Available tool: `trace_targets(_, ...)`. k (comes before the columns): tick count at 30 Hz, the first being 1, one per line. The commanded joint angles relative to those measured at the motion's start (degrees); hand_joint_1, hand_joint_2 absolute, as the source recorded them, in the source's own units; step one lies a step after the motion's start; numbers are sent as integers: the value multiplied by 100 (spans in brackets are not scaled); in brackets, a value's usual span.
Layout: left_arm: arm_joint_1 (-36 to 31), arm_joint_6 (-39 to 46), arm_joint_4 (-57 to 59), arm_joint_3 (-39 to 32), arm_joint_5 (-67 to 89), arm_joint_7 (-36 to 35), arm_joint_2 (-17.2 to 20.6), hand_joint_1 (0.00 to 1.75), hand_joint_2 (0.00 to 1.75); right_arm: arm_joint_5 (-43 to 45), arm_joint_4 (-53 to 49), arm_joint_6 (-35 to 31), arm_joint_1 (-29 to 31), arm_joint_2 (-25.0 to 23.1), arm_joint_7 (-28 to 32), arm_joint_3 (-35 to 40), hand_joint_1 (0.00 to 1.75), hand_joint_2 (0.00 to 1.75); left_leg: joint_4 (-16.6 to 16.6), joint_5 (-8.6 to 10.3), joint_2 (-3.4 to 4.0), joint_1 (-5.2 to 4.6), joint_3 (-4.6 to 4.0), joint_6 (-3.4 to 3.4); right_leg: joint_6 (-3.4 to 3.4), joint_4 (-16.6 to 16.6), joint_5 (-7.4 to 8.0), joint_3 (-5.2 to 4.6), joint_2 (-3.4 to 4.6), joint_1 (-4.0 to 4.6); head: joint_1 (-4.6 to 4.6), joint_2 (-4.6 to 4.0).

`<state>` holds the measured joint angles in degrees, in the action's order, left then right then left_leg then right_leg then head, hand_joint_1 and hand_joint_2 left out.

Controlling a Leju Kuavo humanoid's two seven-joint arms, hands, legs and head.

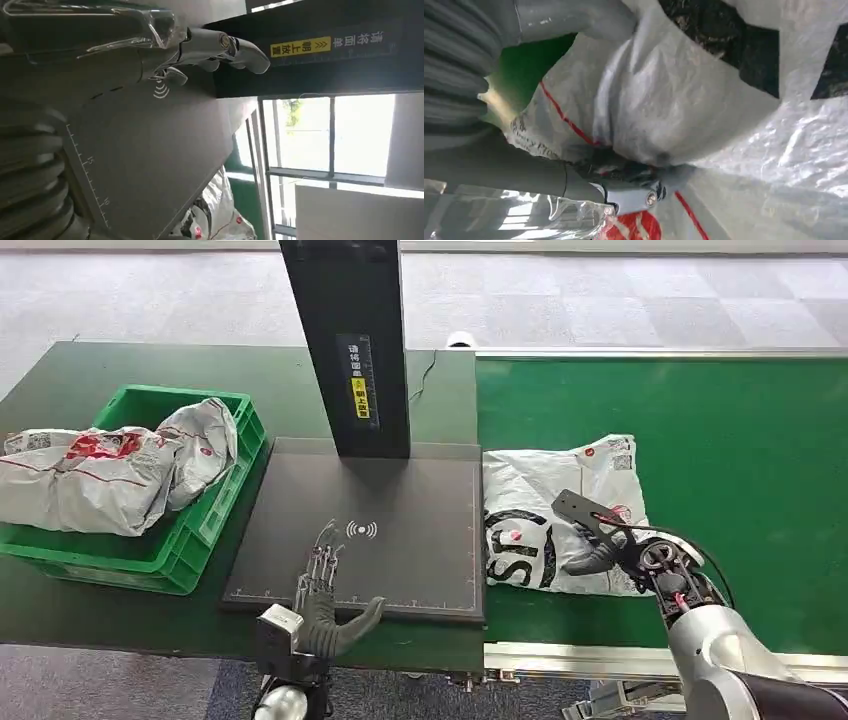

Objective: Moved the parcel from conveyor to table for the left to box.

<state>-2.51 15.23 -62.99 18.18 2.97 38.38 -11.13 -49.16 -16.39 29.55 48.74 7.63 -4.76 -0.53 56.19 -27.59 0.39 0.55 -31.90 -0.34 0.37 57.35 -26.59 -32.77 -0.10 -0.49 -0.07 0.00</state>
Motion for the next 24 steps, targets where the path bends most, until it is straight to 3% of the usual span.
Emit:
trace_targets(1,-64,25,77,18,69,-112,91,0,175,-151,395,-73,174,78,-33,326,175,175,-7,1,-5,0,7,1,-2,-7,1,8,-2,0,0,0)
trace_targets(8,137,130,-133,-81,69,-140,115,0,175,-234,308,-528,334,77,208,408,175,175,-39,14,-11,-3,30,4,-4,-41,14,32,-3,-2,-2,0)
trace_targets(9,171,145,-184,-94,68,-145,122,0,175,-239,319,-620,388,64,225,404,175,175,-4,-2,5,-4,4,2,0,-3,1,1,9,-4,-2,0)
trace_targets(14,463,312,-609,-237,59,-187,132,0,175,-128,67,-1835,603,-114,472,212,175,175,-1,-3,22,-7,-4,1,-1,5,3,-11,25,-6,0,0)
trace_targets(17,605,423,-829,-336,77,-227,122,0,175,278,-398,-2976,536,-265,1467,-13,175,175,0,-4,26,-6,-6,0,-2,7,3,-14,28,-5,-2,0)
trace_targets(18,630,426,-875,-345,80,-228,130,0,175,293,-456,-2952,548,-287,1446,27,175,175,0,-3,19,-4,-7,-1,-2,4,3,-12,21,-4,0,-2)
trace_targets(19,647,476,-916,-377,73,-175,122,0,175,725,-1009,-3393,350,-362,2323,-44,175,175,-1,-3,22,-4,-5,-1,-3,5,3,-11,25,-4,0,0)
trace_targets(22,634,451,-943,-374,1,-110,132,0,175,1208,-2250,-3573,-214,-368,2383,197,175,175,-4,-3,20,-1,-2,-2,-4,1,3,-9,22,-1,0,0)
trace_targets(23,585,421,-948,-346,9,-54,158,0,175,1513,-3304,-3909,-756,-347,2502,274,175,175,-6,1,6,0,-5,-1,-3,-2,2,-6,8,1,0,0)
trace_targets(24,549,432,-949,-348,7,-55,176,0,175,1679,-3830,-3846,-1022,-271,2321,409,175,175,-9,1,2,2,-2,-1,-2,-6,2,-3,4,2,-4,0)
